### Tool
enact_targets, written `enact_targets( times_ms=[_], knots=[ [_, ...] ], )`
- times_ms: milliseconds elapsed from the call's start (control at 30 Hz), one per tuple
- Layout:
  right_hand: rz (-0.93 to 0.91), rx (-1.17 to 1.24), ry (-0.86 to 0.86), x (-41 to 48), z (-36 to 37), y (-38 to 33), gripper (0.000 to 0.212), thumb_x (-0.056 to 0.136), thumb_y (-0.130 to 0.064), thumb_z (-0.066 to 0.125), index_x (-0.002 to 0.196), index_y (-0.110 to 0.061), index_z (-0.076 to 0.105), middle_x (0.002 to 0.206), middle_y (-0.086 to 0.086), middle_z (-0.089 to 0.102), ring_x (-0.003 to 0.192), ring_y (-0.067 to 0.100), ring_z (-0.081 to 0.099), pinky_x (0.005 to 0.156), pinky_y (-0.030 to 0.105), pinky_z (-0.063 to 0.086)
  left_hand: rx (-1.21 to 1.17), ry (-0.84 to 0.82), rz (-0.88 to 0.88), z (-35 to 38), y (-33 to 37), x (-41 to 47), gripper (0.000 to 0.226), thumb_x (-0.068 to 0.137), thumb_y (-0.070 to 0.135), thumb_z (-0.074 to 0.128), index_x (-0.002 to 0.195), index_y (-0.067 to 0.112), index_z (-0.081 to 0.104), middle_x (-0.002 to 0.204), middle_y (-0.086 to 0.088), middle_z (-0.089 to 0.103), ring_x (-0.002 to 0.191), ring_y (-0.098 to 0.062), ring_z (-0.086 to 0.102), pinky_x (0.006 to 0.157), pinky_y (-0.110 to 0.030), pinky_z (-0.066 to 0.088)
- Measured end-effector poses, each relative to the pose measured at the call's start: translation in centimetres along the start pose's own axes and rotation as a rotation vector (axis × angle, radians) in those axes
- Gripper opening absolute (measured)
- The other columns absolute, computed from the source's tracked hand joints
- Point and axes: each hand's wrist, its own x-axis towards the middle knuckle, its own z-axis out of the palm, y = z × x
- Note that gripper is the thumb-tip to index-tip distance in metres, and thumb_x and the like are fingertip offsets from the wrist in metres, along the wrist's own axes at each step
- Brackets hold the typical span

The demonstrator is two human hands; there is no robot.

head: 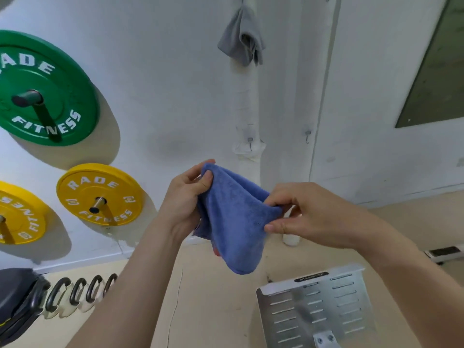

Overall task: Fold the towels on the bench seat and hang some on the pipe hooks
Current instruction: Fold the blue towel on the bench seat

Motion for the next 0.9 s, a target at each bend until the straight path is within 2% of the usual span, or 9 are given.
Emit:
enact_targets(
  times_ms=[167,367,433,533,600,700,767,833,900],
  knots=[
    [0.047,-0.174,0.102,5.2,-1.9,0.7,0.033,0.082,-0.039,0.067,0.070,-0.009,0.058,0.080,0.003,0.057,0.073,0.015,0.051,0.067,0.031,0.044,0.001,-0.081,0.038,0.9,-0.3,6.9,0.024,0.093,-0.001,0.049,0.098,0.013,0.068,0.084,-0.002,0.072,0.079,-0.013,0.066,0.071,-0.023,0.054],
    [0.098,-0.381,0.182,9.5,-3.9,2.5,0.043,0.079,-0.048,0.060,0.062,-0.011,0.045,0.071,0.003,0.050,0.064,0.017,0.047,0.061,0.036,0.041,0.009,-0.040,-0.001,4.6,-2.4,13.5,0.028,0.092,-0.004,0.048,0.093,0.016,0.068,0.085,-0.005,0.069,0.082,-0.018,0.064,0.078,-0.031,0.053],
    [0.133,-0.272,0.236,10.9,-5.0,3.3,0.043,0.083,-0.043,0.061,0.059,-0.010,0.047,0.063,0.003,0.049,0.057,0.015,0.045,0.057,0.030,0.039,-0.011,-0.086,-0.141,6.3,-3.4,15.6,0.026,0.092,-0.003,0.048,0.092,0.012,0.069,0.086,-0.009,0.069,0.079,-0.021,0.064,0.079,-0.034,0.052],
    [0.260,0.269,0.341,14.1,-7.3,5.8,0.034,0.092,-0.035,0.058,0.068,-0.011,0.065,0.064,-0.001,0.058,0.056,0.004,0.049,0.057,0.017,0.038,0.119,-0.291,-0.306,9.2,-3.8,18.8,0.019,0.092,-0.002,0.048,0.089,0.003,0.067,0.084,-0.011,0.070,0.070,-0.018,0.064,0.070,-0.024,0.052],
    [0.347,0.414,0.350,16.0,-9.0,8.2,0.036,0.095,-0.035,0.054,0.089,-0.003,0.069,0.079,0.001,0.064,0.067,0.005,0.057,0.063,0.019,0.043,0.344,-0.293,-0.231,10.8,-3.8,20.8,0.017,0.091,0.000,0.050,0.092,0.006,0.066,0.077,-0.005,0.067,0.061,-0.007,0.062,0.056,-0.013,0.049],
    [0.299,0.186,0.317,18.0,-11.1,11.9,0.034,0.095,-0.035,0.055,0.091,-0.003,0.067,0.098,0.000,0.056,0.087,0.010,0.051,0.075,0.021,0.038,0.284,-0.032,0.018,12.6,-2.8,23.6,0.019,0.087,0.004,0.058,0.098,0.015,0.069,0.091,-0.001,0.069,0.082,-0.011,0.063,0.074,-0.022,0.050],
    [0.208,0.039,0.303,19.2,-13.0,13.5,0.022,0.093,-0.034,0.057,0.084,-0.017,0.068,0.105,-0.002,0.053,0.096,0.009,0.052,0.080,0.018,0.036,0.101,-0.156,0.151,14.8,-0.4,24.7,0.016,0.091,0.012,0.058,0.092,0.018,0.072,0.094,0.000,0.072,0.094,-0.015,0.065,0.083,-0.027,0.051],
    [0.108,0.011,0.295,20.6,-15.5,14.6,0.018,0.094,-0.031,0.057,0.086,-0.021,0.070,0.091,-0.002,0.058,0.084,0.004,0.056,0.072,0.016,0.040,0.235,-0.407,0.277,17.6,1.9,25.7,0.021,0.095,0.022,0.053,0.096,0.016,0.072,0.097,-0.001,0.073,0.101,-0.016,0.066,0.089,-0.026,0.051],
    [0.063,0.078,0.265,21.8,-18.1,15.4,0.019,0.094,-0.031,0.057,0.087,-0.022,0.071,0.078,0.000,0.063,0.070,0.002,0.056,0.065,0.021,0.047,0.406,-0.508,0.361,19.4,3.6,26.9,0.025,0.094,0.030,0.053,0.104,0.014,0.070,0.102,-0.002,0.073,0.105,-0.013,0.065,0.095,-0.026,0.048]
  ],
)
